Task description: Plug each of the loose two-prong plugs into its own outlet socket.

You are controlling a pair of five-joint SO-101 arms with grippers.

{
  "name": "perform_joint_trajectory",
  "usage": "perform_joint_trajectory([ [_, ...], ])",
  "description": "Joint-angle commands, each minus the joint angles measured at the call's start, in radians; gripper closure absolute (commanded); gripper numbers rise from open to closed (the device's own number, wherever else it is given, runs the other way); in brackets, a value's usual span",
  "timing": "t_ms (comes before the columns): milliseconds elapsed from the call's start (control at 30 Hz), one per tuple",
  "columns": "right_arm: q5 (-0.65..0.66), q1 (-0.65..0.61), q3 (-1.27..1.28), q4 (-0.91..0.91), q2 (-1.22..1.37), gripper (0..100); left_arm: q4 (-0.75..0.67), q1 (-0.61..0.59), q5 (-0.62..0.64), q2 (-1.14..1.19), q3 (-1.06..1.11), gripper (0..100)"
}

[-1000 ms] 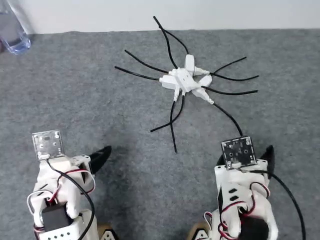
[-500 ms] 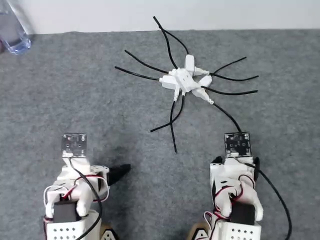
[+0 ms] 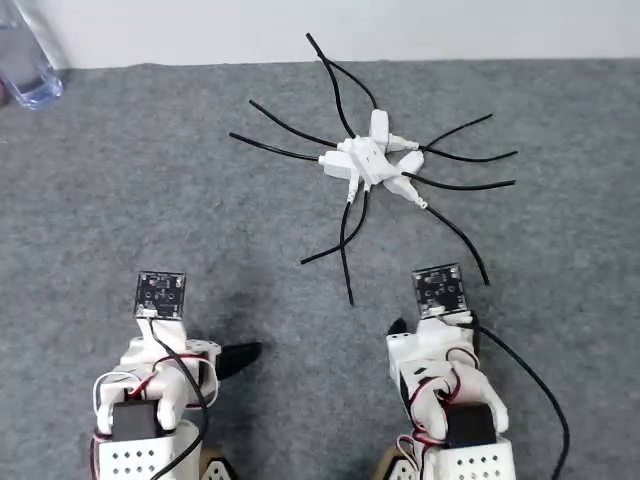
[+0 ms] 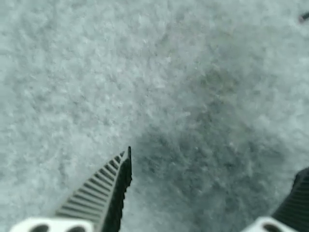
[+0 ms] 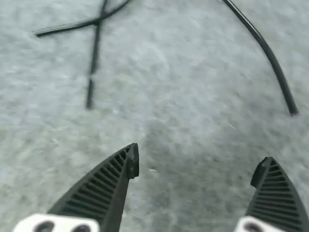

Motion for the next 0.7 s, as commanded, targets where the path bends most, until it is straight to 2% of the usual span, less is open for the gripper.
perform_joint_trajectory([
  [0,-0.012,-0.019,0.017,-0.004,-0.008,63.6,-0.054,-0.074,-0.029,-0.011,-0.001,53],
  [133,-0.026,-0.019,0.017,-0.004,-0.008,63.8,-0.055,-0.118,-0.025,-0.011,-0.001,53],
  [267,-0.140,-0.013,0.017,0.002,-0.008,63.8,-0.055,-0.115,-0.023,-0.011,-0.001,53],
  [533,-0.244,-0.012,0.017,0.012,0.002,63.8,-0.049,-0.121,-0.023,-0.011,-0.002,53],
  [600,-0.250,-0.013,0.017,0.053,0.002,66.7,-0.049,-0.123,0.002,-0.011,-0.002,57],
  [667,-0.250,-0.015,0.017,0.065,-0.001,75.0,-0.049,-0.123,0.028,-0.011,-0.002,66],
])
